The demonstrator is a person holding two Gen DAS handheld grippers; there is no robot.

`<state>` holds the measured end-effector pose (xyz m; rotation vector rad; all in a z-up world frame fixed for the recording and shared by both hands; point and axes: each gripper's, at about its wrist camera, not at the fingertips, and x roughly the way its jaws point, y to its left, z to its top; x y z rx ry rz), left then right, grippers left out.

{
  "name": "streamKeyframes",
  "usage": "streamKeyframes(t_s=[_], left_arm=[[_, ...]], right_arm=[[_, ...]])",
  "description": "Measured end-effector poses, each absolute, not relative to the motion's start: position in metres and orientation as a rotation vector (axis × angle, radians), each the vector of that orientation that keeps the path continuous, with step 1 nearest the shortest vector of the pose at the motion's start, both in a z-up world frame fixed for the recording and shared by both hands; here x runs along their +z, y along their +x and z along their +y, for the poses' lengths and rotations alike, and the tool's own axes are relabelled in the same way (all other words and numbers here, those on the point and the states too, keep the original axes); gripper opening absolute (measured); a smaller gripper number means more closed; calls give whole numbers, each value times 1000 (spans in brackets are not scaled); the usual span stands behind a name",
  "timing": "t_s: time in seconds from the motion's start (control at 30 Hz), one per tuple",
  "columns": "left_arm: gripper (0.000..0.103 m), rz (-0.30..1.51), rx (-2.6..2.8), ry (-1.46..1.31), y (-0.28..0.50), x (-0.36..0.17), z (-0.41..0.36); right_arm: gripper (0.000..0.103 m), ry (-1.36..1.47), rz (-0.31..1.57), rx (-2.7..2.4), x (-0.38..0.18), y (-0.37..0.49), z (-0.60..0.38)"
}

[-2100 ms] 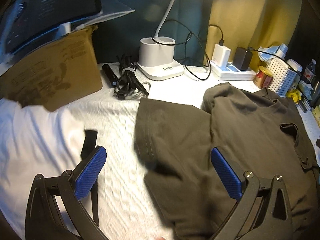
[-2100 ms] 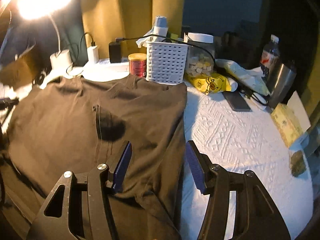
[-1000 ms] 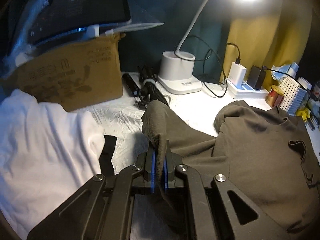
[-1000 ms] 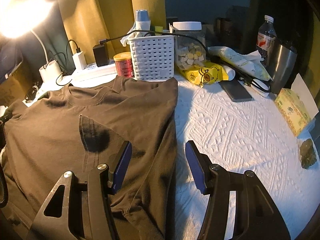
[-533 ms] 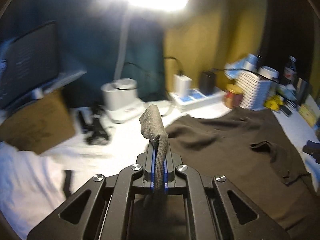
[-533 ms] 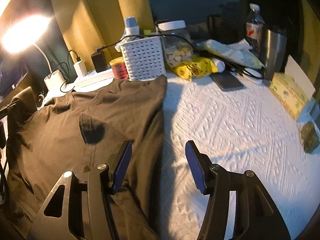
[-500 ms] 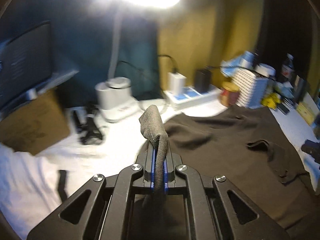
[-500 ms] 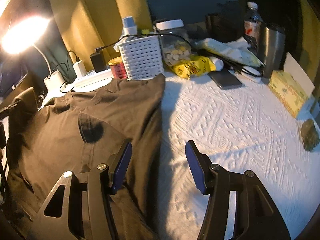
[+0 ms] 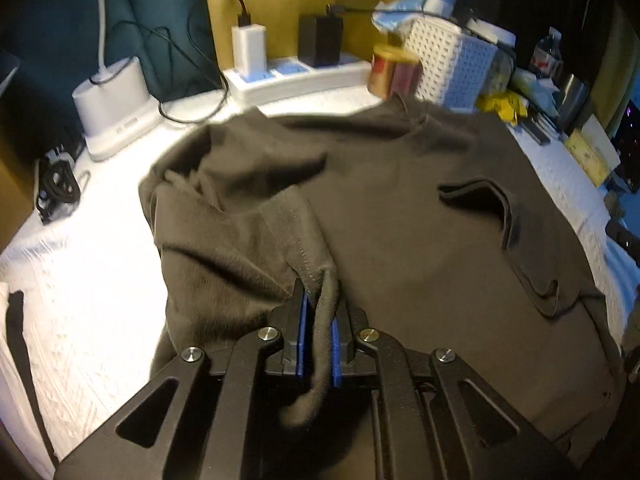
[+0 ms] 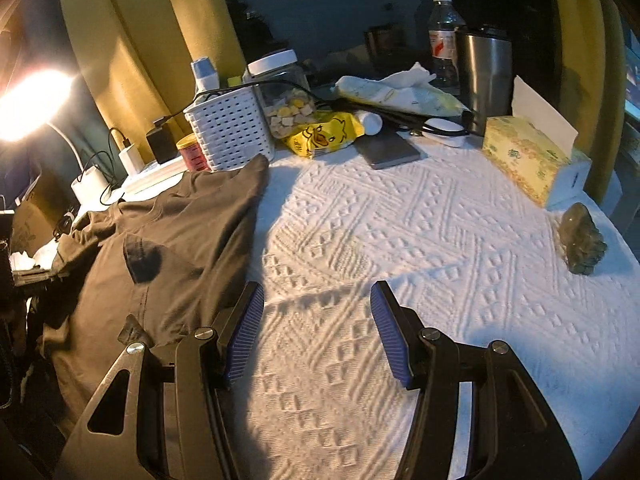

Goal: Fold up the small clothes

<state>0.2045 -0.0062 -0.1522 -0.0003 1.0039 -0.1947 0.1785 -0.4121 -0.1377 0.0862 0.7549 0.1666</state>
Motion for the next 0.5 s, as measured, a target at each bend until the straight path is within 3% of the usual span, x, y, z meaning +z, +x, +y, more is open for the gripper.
streamKeyframes(t_s=[0.07, 0.13, 0.23, 0.47, 0.5], left_arm=[[22, 993, -207, 8, 201, -144, -6], [47, 966, -216, 13, 199, -134, -3], [66, 923, -231, 10, 204, -119, 0], [66, 995, -255, 18, 240, -143, -7], [57, 1004, -253, 28, 244, -148, -8]], right_arm=[[59, 89, 752, 164, -138, 179, -415], [59, 90, 751, 162, -138, 180, -417], [59, 90, 750, 164, -138, 183, -417], [59, 93, 740, 179, -136, 185, -413], [59, 91, 741, 181, -137, 185, -412]])
